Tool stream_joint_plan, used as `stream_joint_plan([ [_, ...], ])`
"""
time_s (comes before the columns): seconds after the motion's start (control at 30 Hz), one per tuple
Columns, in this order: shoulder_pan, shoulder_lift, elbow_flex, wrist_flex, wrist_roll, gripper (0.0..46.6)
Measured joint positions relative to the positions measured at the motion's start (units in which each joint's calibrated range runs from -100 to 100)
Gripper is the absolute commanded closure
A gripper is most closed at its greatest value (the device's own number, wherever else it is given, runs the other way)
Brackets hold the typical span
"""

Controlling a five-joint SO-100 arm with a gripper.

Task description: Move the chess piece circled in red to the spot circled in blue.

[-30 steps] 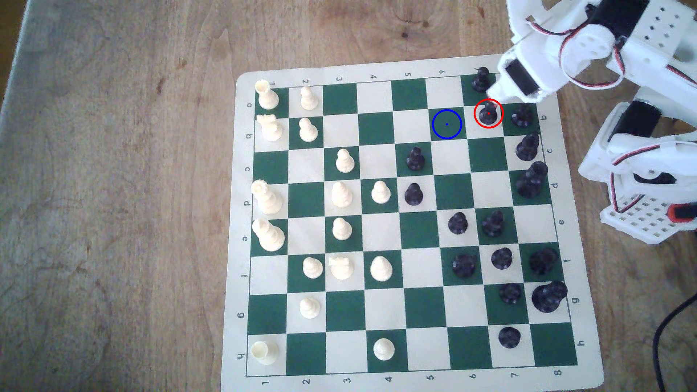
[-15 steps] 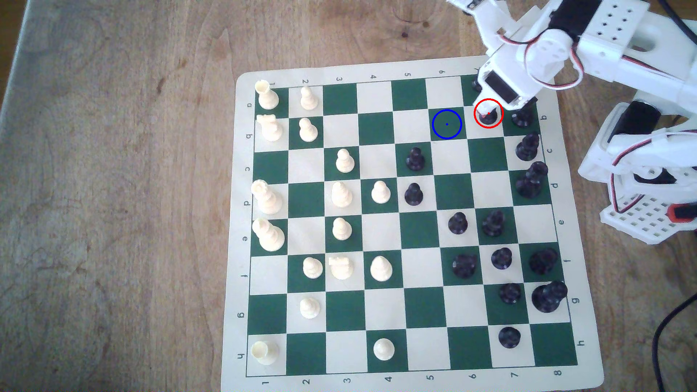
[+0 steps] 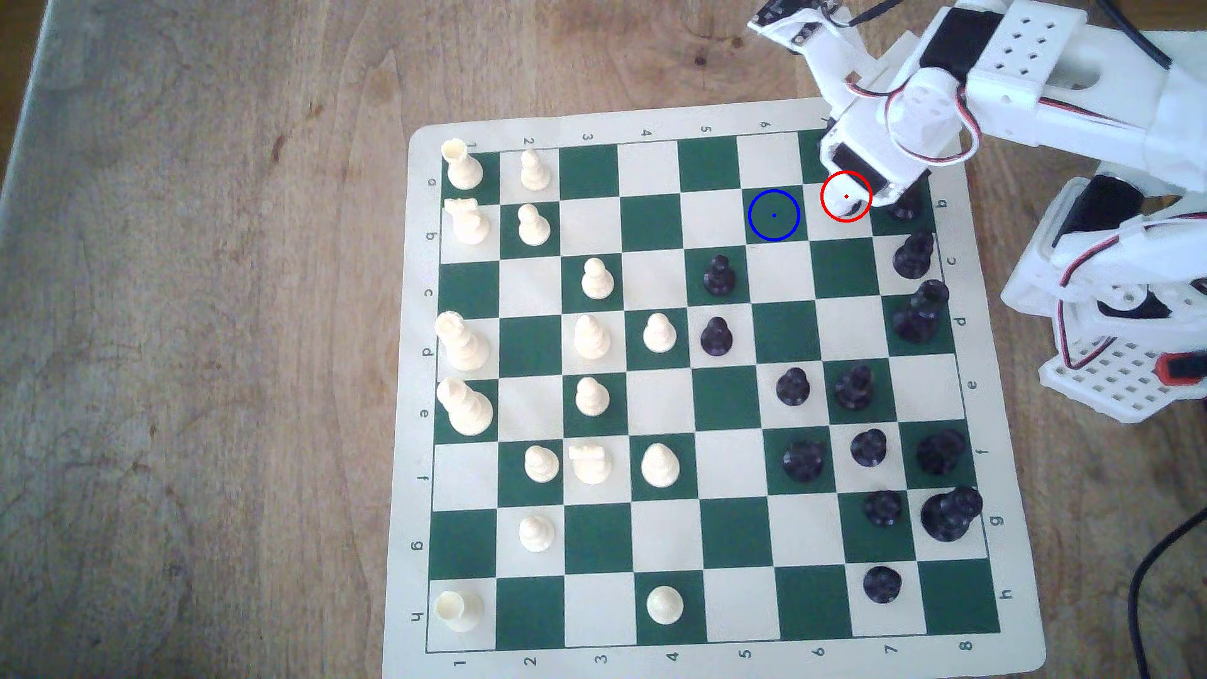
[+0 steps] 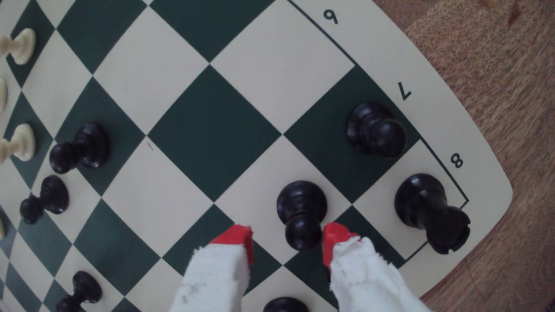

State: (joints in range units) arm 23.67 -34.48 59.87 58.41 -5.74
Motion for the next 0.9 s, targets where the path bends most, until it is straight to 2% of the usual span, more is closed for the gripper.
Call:
stream_joint_plan([
  [0.43,-0.07,1.76,0.72,-2.15,0.34,35.7],
  [0.67,-0.07,1.93,0.72,-2.55,0.83,40.0],
  [0.7,-0.07,2.09,0.72,-2.71,0.83,43.8],
  [0.9,-0.07,2.01,1.27,-2.71,0.88,44.4],
])
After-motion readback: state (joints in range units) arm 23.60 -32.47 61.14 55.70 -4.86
